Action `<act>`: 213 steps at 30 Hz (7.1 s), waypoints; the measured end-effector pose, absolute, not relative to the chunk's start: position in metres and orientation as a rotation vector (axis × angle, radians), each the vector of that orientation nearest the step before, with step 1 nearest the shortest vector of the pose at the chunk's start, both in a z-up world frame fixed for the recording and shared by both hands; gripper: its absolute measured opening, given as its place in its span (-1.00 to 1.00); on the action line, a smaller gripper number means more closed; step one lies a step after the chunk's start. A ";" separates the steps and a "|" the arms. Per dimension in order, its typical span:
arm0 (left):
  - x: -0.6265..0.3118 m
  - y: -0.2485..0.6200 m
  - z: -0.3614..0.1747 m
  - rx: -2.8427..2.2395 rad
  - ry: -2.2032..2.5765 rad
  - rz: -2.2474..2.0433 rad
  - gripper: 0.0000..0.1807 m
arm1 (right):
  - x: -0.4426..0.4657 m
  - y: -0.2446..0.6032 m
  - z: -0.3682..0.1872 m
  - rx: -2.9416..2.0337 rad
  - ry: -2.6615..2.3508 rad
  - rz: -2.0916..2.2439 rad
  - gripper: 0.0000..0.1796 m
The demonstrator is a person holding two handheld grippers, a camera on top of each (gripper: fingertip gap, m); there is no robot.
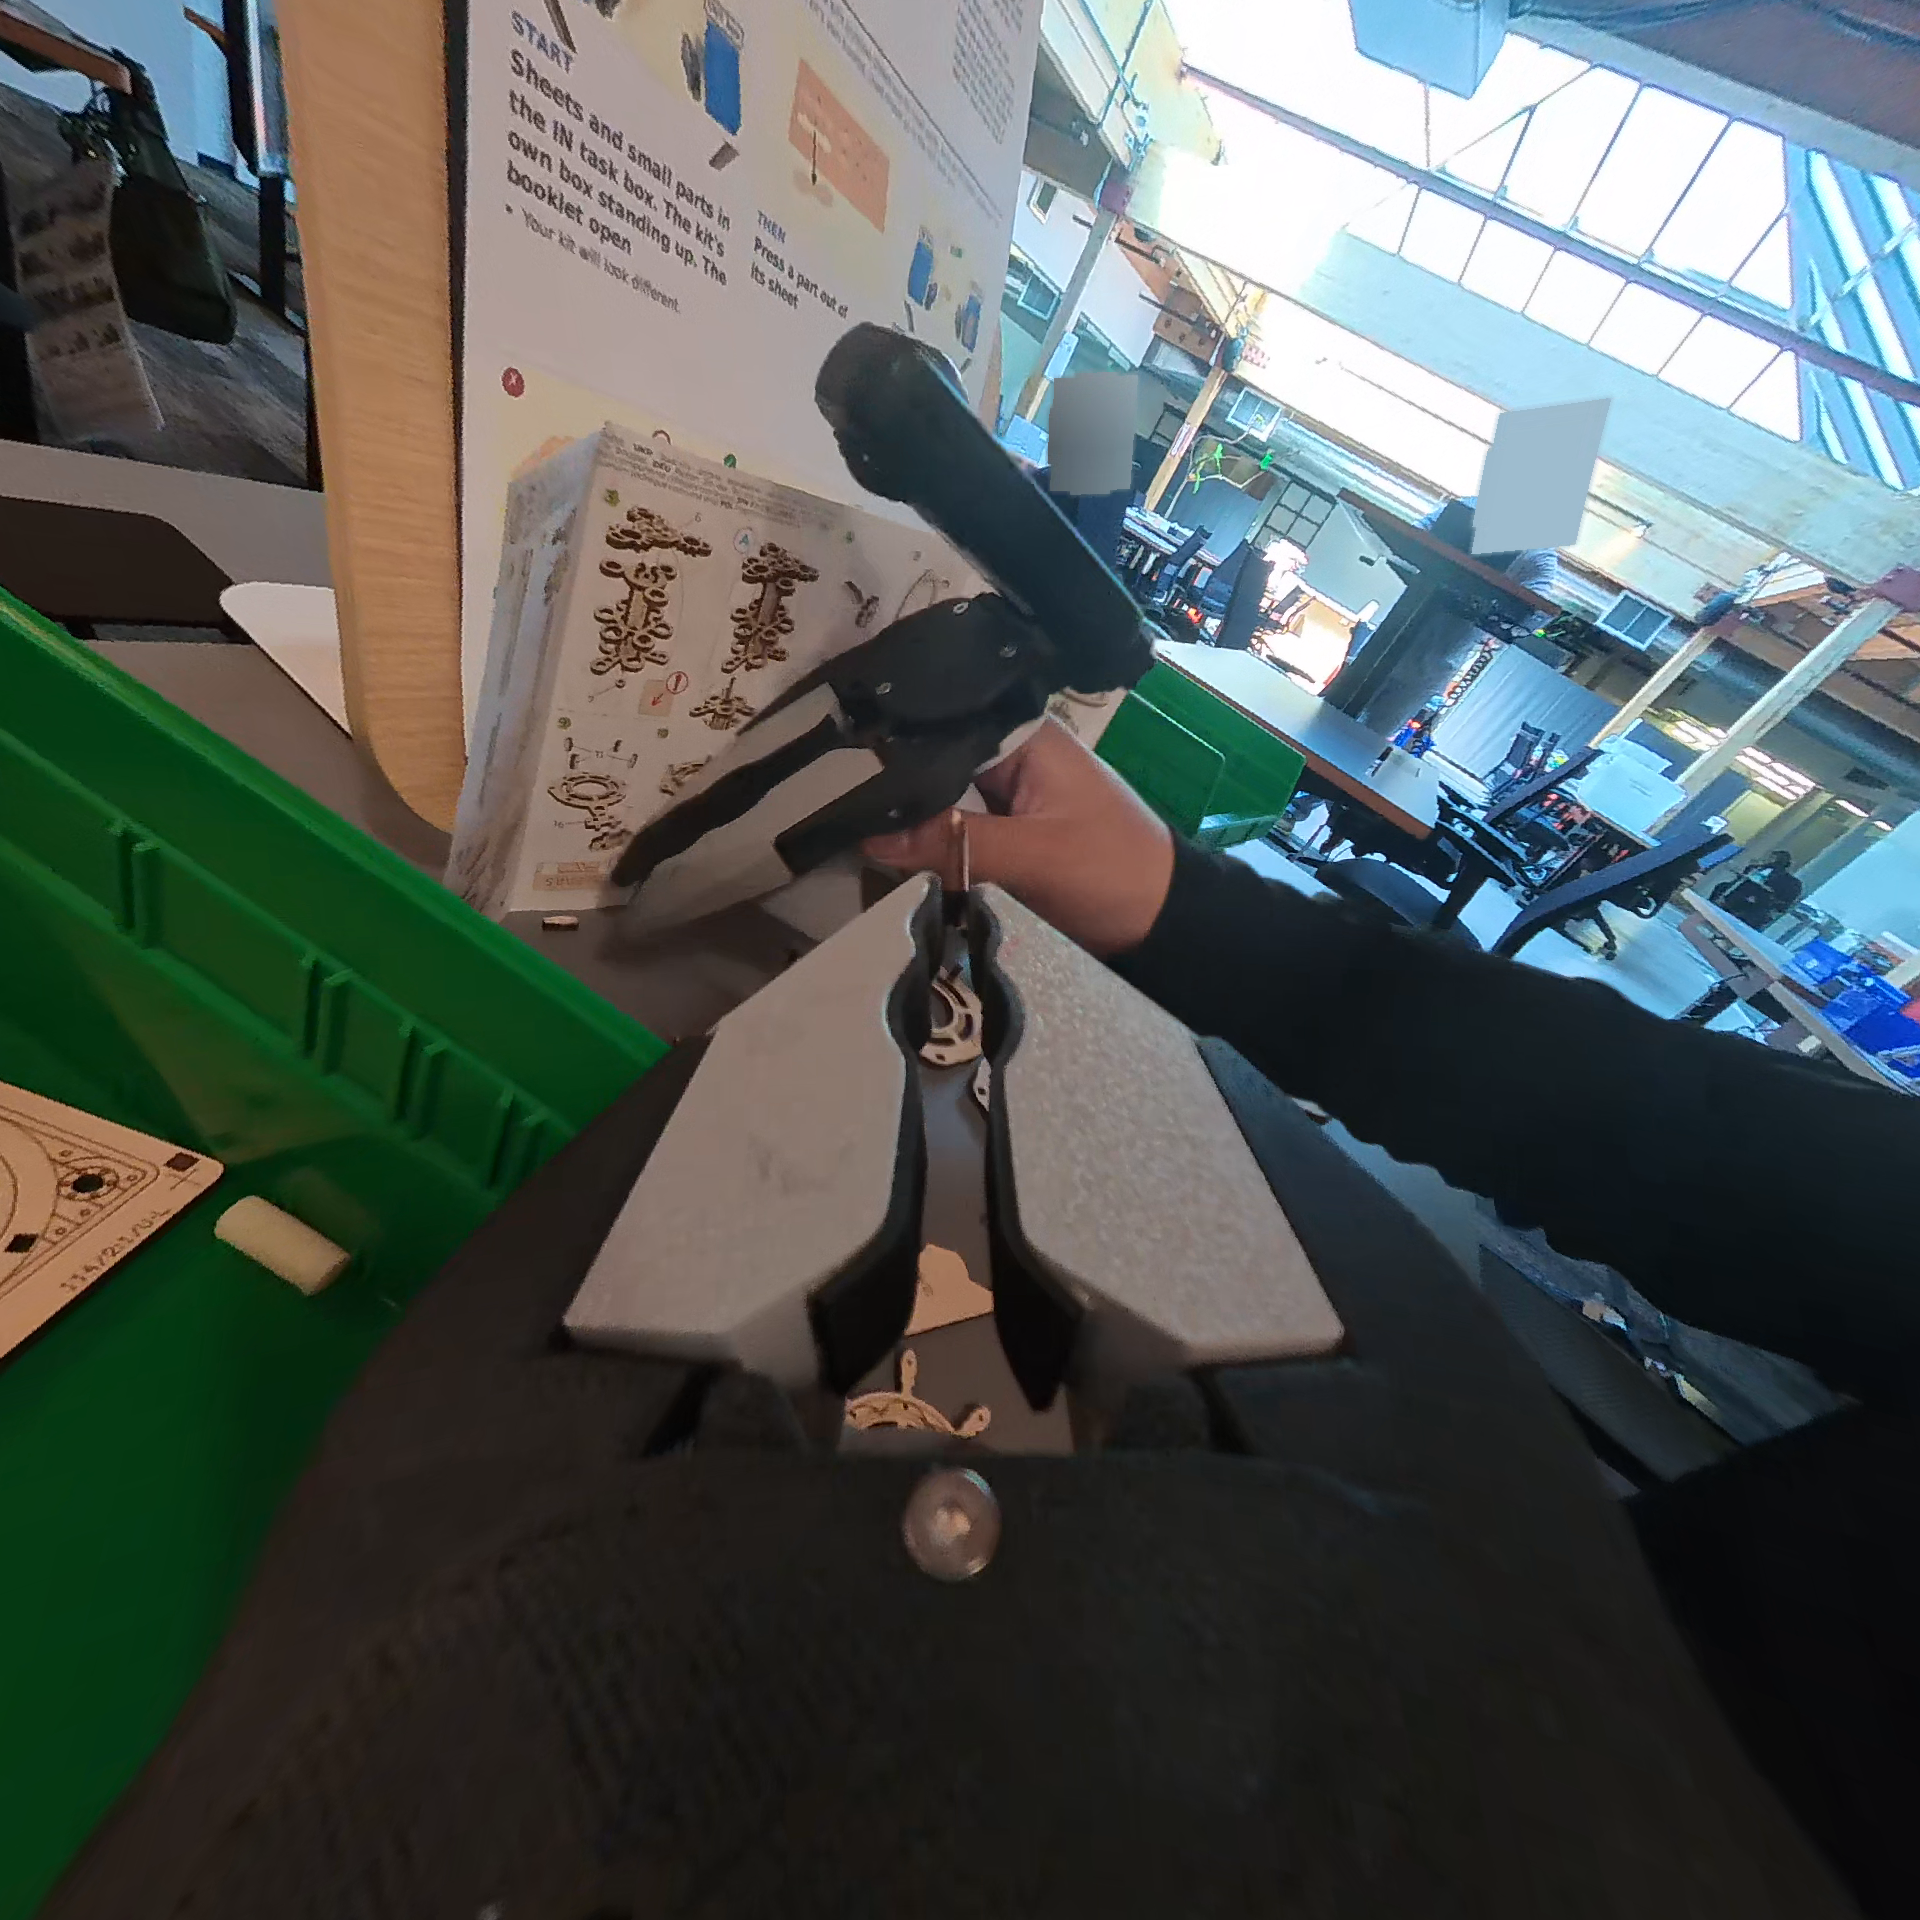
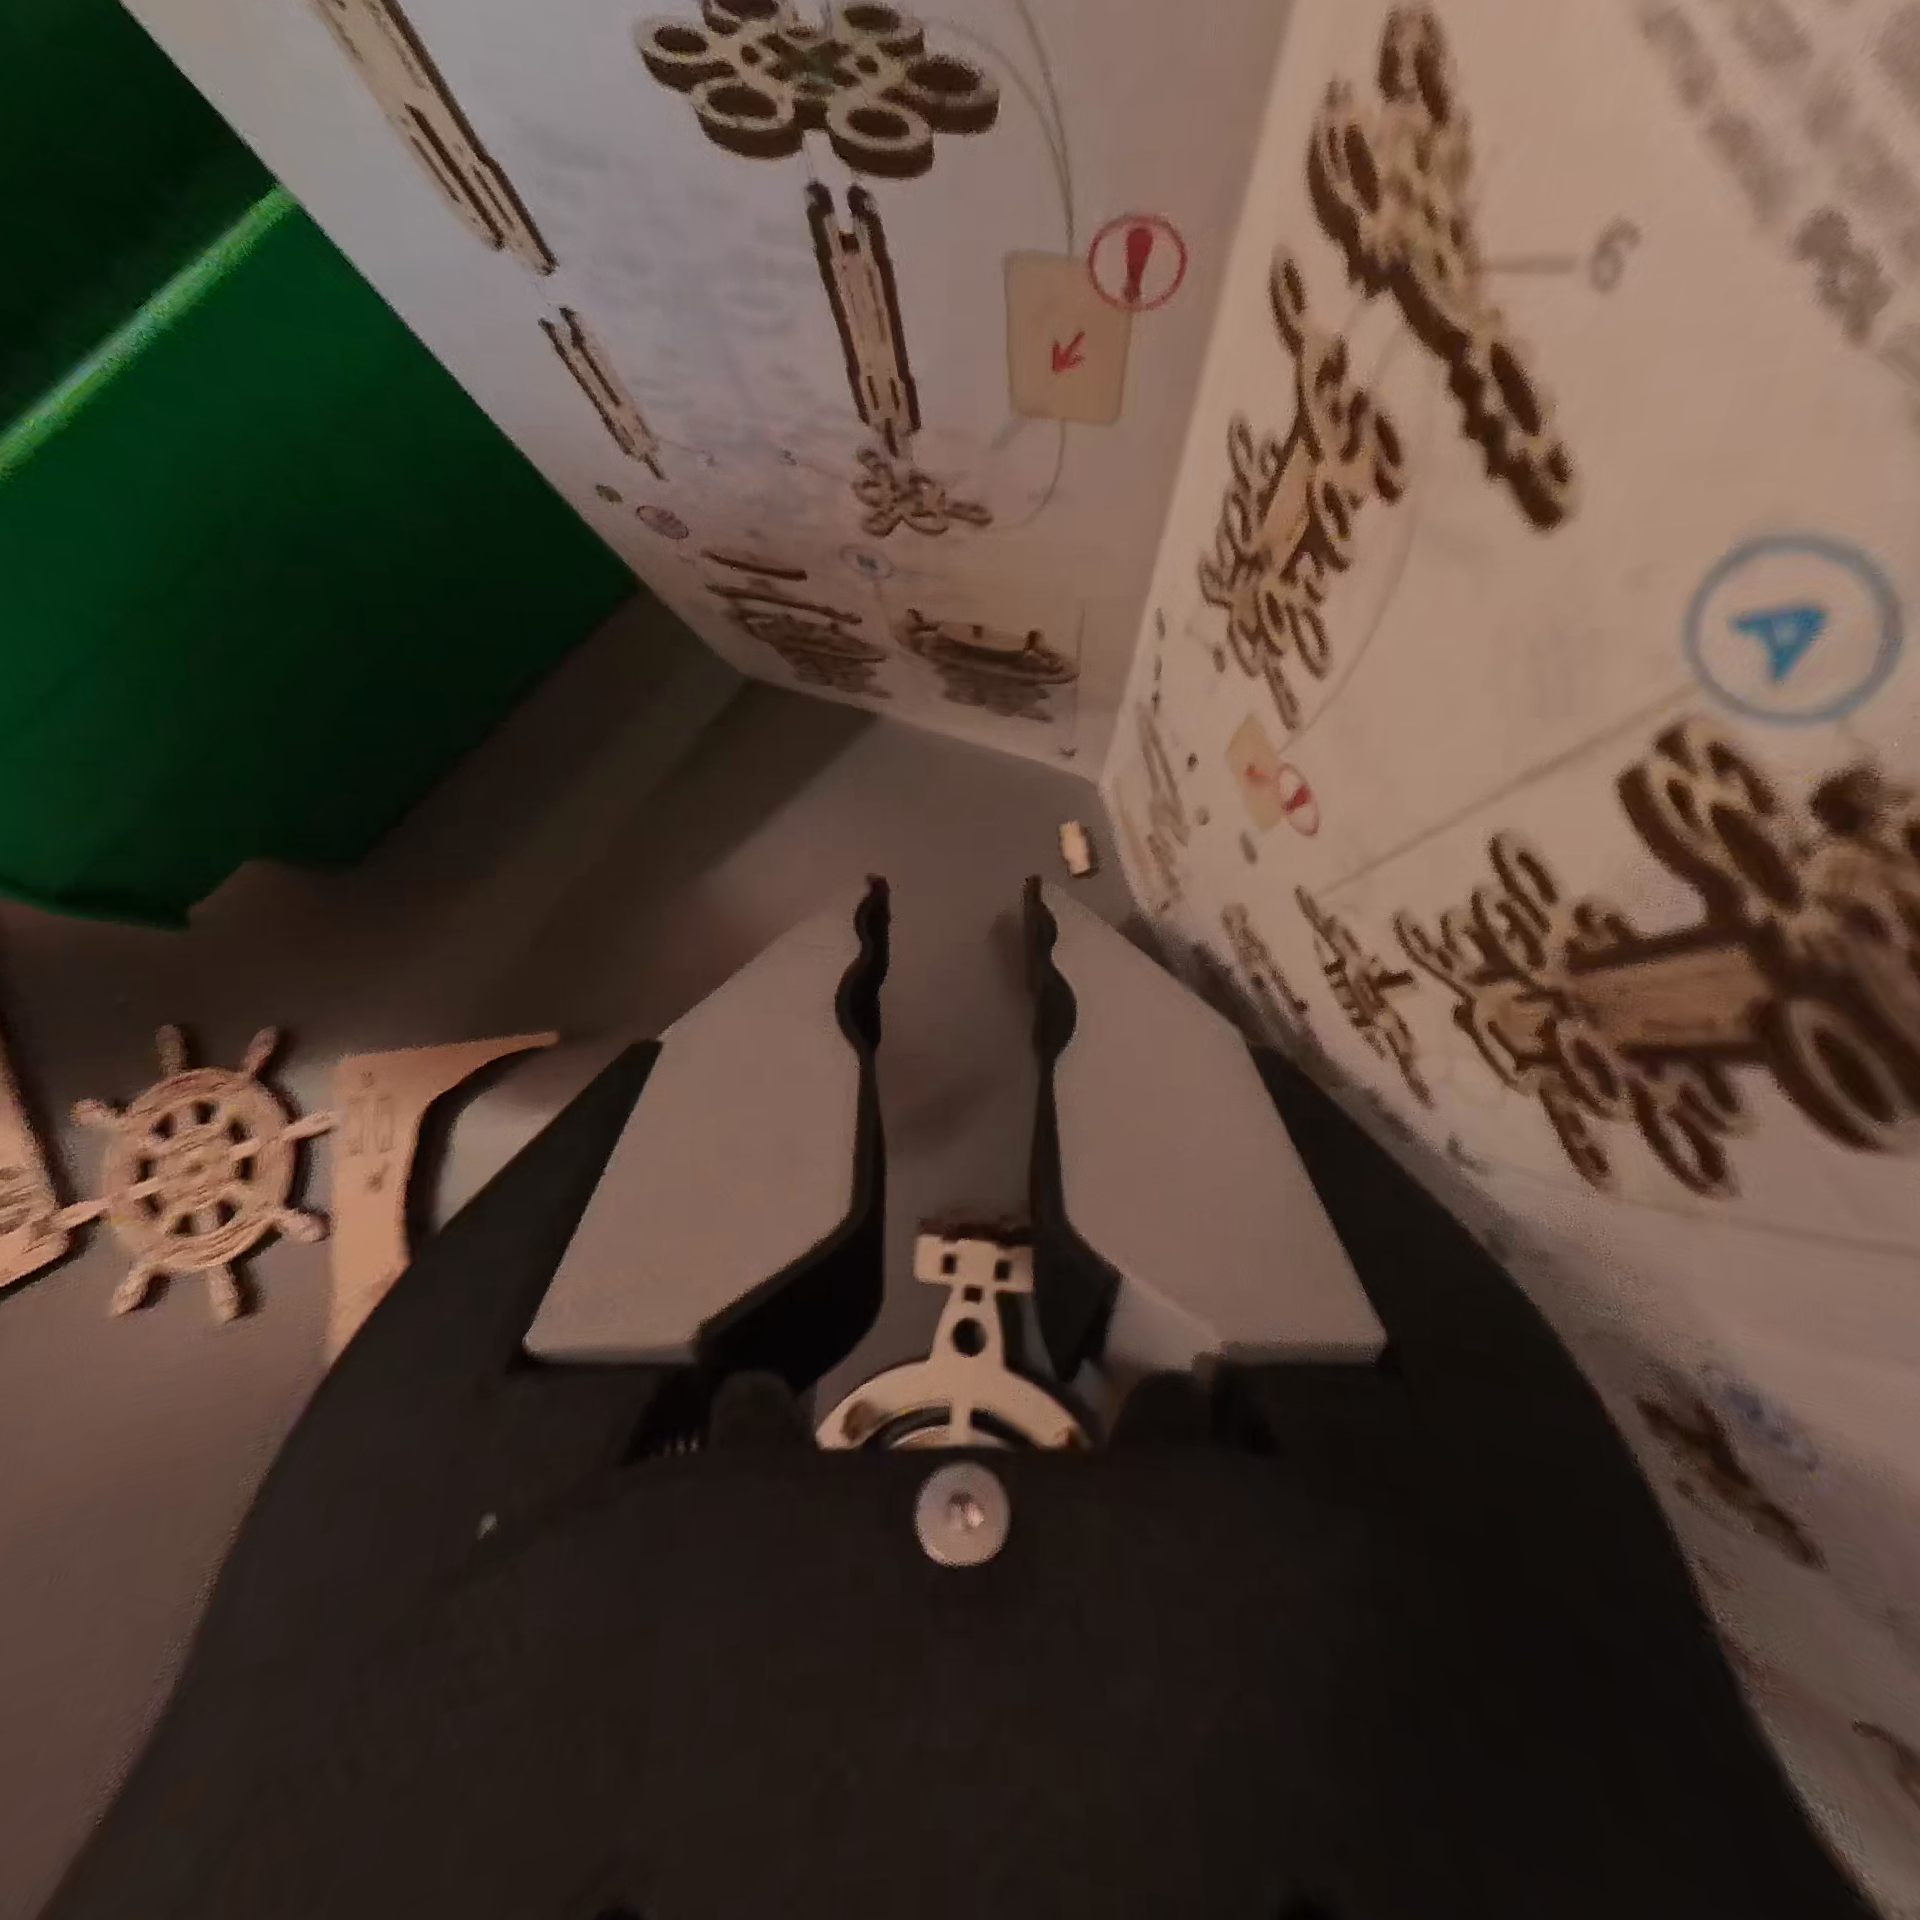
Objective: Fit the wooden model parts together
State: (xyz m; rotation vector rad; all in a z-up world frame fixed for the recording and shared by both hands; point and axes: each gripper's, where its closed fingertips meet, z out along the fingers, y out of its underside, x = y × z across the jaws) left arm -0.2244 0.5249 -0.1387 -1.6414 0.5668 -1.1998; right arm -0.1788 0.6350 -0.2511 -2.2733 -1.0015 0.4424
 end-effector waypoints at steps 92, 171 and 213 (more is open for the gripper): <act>-0.123 0.420 -0.199 -1.733 1.216 -1.382 -0.87 | 0.165 0.424 -0.216 -2.346 -0.420 0.651 -0.71; -0.129 0.426 -0.199 -1.737 1.201 -1.363 -0.88 | 0.224 0.408 -0.156 -2.083 -0.287 0.324 -0.84; -0.171 0.508 -0.203 -1.791 0.926 -0.888 -0.83 | -0.026 0.508 -0.189 -1.862 -0.738 0.615 -0.57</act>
